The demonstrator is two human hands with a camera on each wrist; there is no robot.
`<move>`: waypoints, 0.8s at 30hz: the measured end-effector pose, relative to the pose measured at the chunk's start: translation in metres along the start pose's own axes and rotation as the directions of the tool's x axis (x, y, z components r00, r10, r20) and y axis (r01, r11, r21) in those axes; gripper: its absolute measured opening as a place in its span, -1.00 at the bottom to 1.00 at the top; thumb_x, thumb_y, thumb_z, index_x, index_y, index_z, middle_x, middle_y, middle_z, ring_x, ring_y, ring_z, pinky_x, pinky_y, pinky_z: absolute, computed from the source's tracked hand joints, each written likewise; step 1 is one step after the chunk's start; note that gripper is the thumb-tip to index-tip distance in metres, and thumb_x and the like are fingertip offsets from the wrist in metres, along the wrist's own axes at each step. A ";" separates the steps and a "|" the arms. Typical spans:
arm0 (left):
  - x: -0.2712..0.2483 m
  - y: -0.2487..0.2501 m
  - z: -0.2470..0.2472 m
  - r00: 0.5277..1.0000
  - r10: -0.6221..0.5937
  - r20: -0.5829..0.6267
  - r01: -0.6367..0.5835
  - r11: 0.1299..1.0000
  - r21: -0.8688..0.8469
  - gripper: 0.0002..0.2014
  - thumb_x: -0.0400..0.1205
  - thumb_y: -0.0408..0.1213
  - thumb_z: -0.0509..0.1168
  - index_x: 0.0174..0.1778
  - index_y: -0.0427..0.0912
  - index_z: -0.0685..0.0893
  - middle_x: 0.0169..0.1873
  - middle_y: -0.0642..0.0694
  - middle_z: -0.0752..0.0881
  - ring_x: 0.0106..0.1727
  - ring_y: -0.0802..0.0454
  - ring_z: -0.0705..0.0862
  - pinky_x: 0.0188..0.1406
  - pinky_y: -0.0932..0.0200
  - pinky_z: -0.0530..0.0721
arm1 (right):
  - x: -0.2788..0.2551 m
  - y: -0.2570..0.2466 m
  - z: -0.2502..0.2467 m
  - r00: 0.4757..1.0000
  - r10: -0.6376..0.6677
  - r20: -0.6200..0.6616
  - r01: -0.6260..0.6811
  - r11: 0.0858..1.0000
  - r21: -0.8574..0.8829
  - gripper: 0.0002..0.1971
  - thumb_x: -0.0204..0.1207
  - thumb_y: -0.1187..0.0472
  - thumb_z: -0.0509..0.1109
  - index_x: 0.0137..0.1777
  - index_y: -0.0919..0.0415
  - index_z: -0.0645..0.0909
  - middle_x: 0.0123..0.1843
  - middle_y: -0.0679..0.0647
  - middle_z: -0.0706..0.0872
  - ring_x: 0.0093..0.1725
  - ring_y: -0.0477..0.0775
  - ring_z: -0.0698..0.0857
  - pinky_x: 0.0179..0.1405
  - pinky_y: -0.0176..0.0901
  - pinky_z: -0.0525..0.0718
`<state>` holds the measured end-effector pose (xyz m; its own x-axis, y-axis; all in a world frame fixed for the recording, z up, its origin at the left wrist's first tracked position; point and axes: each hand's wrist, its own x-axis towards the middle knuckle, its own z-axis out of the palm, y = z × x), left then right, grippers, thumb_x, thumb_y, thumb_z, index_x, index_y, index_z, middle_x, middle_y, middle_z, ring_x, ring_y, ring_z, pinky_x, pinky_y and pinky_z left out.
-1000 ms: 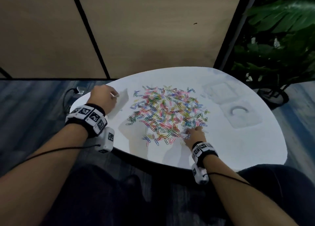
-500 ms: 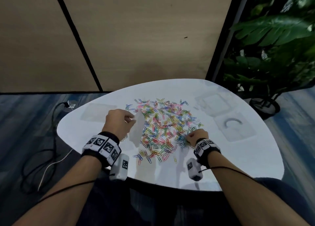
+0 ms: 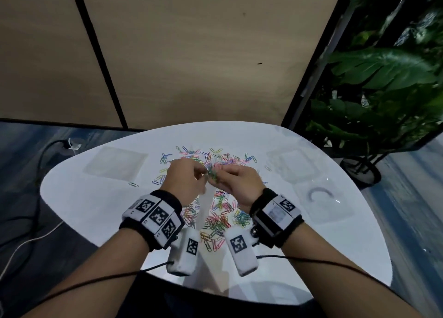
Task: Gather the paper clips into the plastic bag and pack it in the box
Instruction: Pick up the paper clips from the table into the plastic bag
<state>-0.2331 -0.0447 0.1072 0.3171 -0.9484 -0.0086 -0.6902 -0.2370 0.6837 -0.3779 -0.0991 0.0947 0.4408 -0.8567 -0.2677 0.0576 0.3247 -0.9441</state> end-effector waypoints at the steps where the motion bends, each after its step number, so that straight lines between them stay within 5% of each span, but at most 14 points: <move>1: 0.001 0.002 0.001 1.000 0.008 -0.008 -0.008 1.000 -0.007 -0.85 0.58 -0.39 0.41 -0.21 -0.22 0.89 -0.35 -0.16 0.86 -0.23 -0.11 0.80 -0.03 0.03 0.80 | 0.003 0.002 0.002 1.000 -0.003 0.002 0.003 0.998 -0.064 -0.90 0.53 0.42 0.46 -0.18 0.35 0.79 -0.21 0.20 0.83 -0.18 0.13 0.82 0.03 -0.09 0.80; 8: 0.006 0.005 0.006 0.997 -0.057 -0.060 0.048 0.987 -0.153 -0.86 0.63 -0.42 0.44 0.04 -0.27 0.88 -0.13 -0.16 0.88 -0.17 -0.03 0.82 -0.03 0.19 0.78 | 0.020 0.015 -0.006 0.996 -0.001 -0.084 -0.034 0.911 -0.410 -0.93 0.28 0.24 0.61 -0.23 0.12 0.82 -0.19 0.17 0.87 -0.10 0.20 0.86 0.07 0.14 0.81; 13: 0.002 0.009 0.013 0.999 -0.038 -0.012 0.036 0.993 -0.114 -0.83 0.63 -0.46 0.41 0.06 -0.29 0.88 -0.03 -0.18 0.87 -0.13 0.03 0.72 -0.03 0.28 0.61 | 0.013 0.013 -0.003 0.995 -0.051 -0.084 -0.015 0.768 -0.641 -0.87 0.51 0.26 0.49 0.03 0.23 0.77 -0.22 0.15 0.84 -0.35 0.03 0.83 -0.38 -0.26 0.78; 16: 0.003 0.011 0.011 1.000 -0.008 0.016 0.010 0.995 -0.097 -0.81 0.63 -0.46 0.40 0.08 -0.27 0.89 0.00 -0.17 0.88 -0.07 0.02 0.75 0.03 0.28 0.63 | 0.013 0.013 -0.002 0.997 -0.016 -0.076 -0.036 0.773 -0.634 -0.75 0.55 0.23 0.45 0.21 0.23 0.74 -0.06 0.17 0.84 -0.24 0.06 0.84 -0.22 -0.19 0.83; 19: 0.004 0.010 0.008 1.000 -0.010 0.012 0.011 0.996 -0.086 -0.81 0.64 -0.44 0.42 0.11 -0.26 0.88 -0.03 -0.17 0.89 -0.11 0.01 0.79 0.00 0.30 0.64 | 0.010 0.008 -0.002 1.000 -0.006 -0.025 -0.016 0.623 -0.782 -0.63 0.60 0.30 0.35 0.41 0.24 0.63 0.16 0.19 0.76 -0.10 0.03 0.73 -0.33 -0.56 0.61; 22: 0.005 0.008 0.006 1.000 -0.003 -0.017 0.002 0.999 -0.049 -0.81 0.64 -0.42 0.42 0.12 -0.24 0.89 -0.04 -0.17 0.89 -0.10 -0.04 0.84 0.00 0.27 0.69 | 0.003 0.001 0.000 0.998 -0.055 0.017 0.045 0.555 -0.831 -0.61 0.58 0.30 0.37 0.42 0.23 0.62 0.21 0.14 0.75 0.05 0.05 0.74 0.01 -0.28 0.67; 24: 0.005 0.008 0.004 0.999 0.014 -0.036 -0.014 1.000 -0.022 -0.79 0.64 -0.42 0.42 0.12 -0.21 0.89 -0.02 -0.16 0.88 -0.06 -0.07 0.83 0.05 0.23 0.72 | 0.000 -0.005 0.000 0.995 -0.071 0.070 0.099 0.657 -0.748 -0.76 0.55 0.34 0.41 0.19 0.22 0.76 0.03 0.13 0.83 -0.06 0.04 0.83 0.04 -0.10 0.78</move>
<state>-0.2397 -0.0518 0.1095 0.3308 -0.9433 0.0269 -0.6804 -0.2187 0.6994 -0.3783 -0.1005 0.0991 0.4971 -0.8475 -0.1862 -0.5881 -0.1712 -0.7905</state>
